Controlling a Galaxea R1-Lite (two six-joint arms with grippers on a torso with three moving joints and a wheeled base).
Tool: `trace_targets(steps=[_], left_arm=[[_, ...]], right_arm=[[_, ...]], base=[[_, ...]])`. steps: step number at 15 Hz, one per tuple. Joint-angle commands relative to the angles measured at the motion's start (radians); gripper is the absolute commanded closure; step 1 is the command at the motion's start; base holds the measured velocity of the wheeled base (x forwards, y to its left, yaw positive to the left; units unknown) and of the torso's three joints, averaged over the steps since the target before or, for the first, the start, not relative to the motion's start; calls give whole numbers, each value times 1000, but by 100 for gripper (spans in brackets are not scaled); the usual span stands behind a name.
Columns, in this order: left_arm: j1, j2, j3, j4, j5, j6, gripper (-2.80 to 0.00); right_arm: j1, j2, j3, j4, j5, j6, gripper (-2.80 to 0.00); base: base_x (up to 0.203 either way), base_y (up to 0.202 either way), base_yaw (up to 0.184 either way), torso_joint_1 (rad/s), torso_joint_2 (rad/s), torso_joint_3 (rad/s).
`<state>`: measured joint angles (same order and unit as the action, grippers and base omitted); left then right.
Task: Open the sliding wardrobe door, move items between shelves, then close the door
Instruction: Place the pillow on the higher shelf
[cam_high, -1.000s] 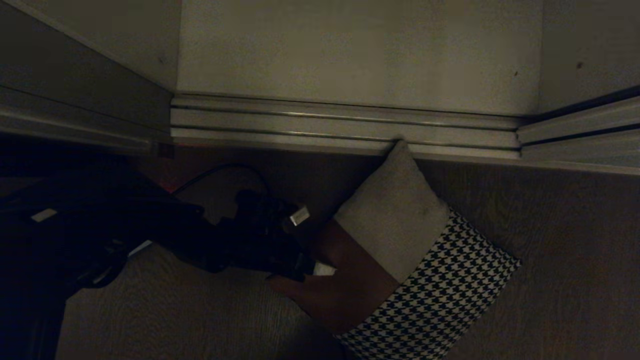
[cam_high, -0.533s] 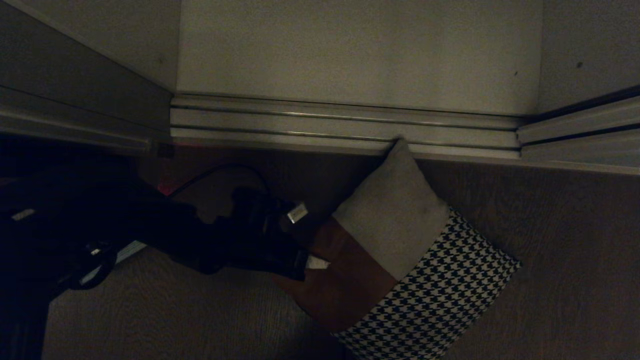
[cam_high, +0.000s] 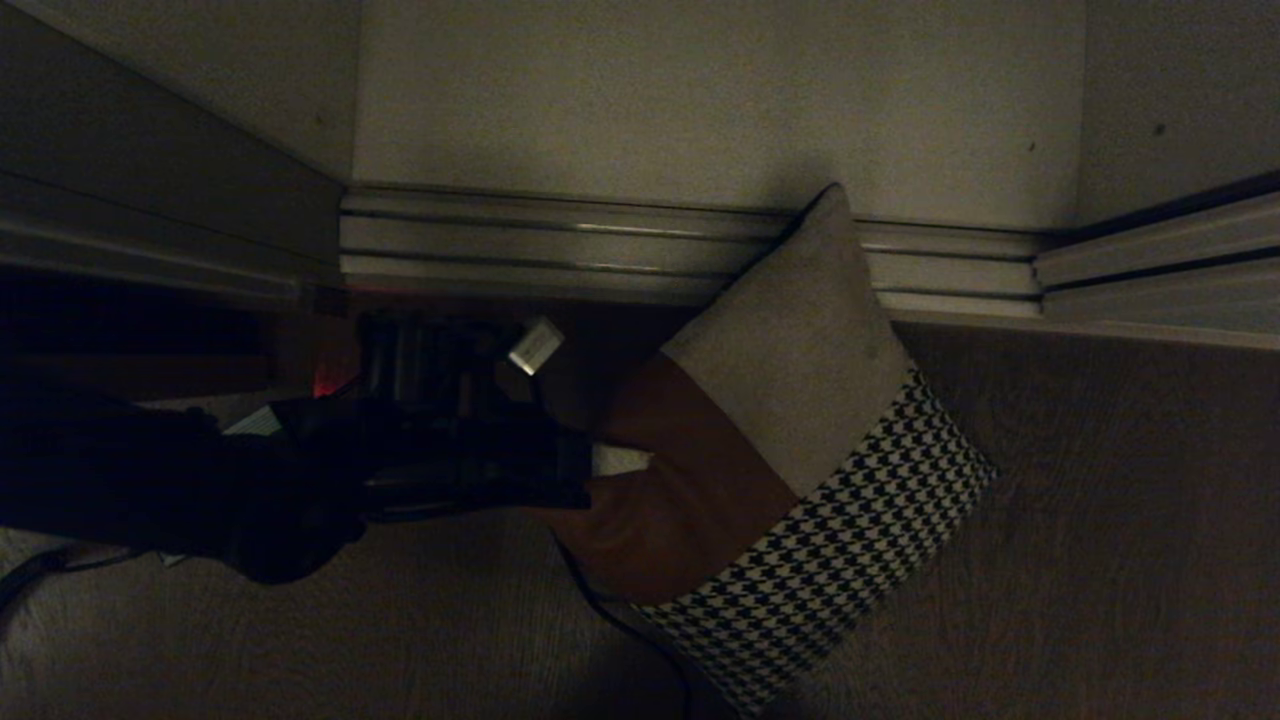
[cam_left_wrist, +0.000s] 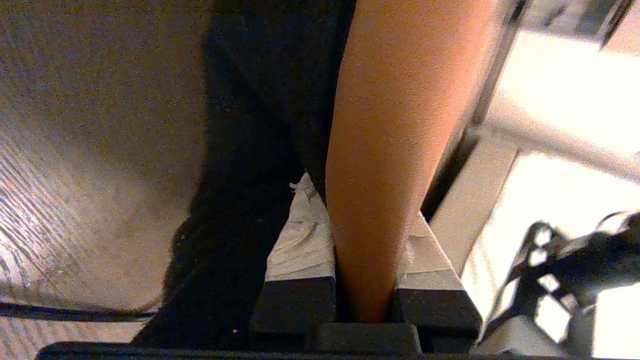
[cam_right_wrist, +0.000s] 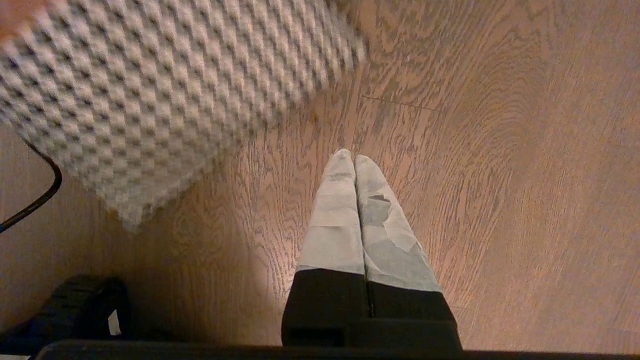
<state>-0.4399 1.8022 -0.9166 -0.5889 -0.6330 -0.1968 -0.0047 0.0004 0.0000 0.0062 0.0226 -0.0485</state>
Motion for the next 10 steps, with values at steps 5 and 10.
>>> trace_targets(steps=[5,10], left_arm=[[-126,-428,106,47,182,-37,0],[-179,-626,114,228,303,62,0]], right_arm=[[0,-1,3,0,0,-1,0],[0,0,3,0,0,-1,0]], base=[[0,0,0,0,0,0],[0,0,0,0,0,0]])
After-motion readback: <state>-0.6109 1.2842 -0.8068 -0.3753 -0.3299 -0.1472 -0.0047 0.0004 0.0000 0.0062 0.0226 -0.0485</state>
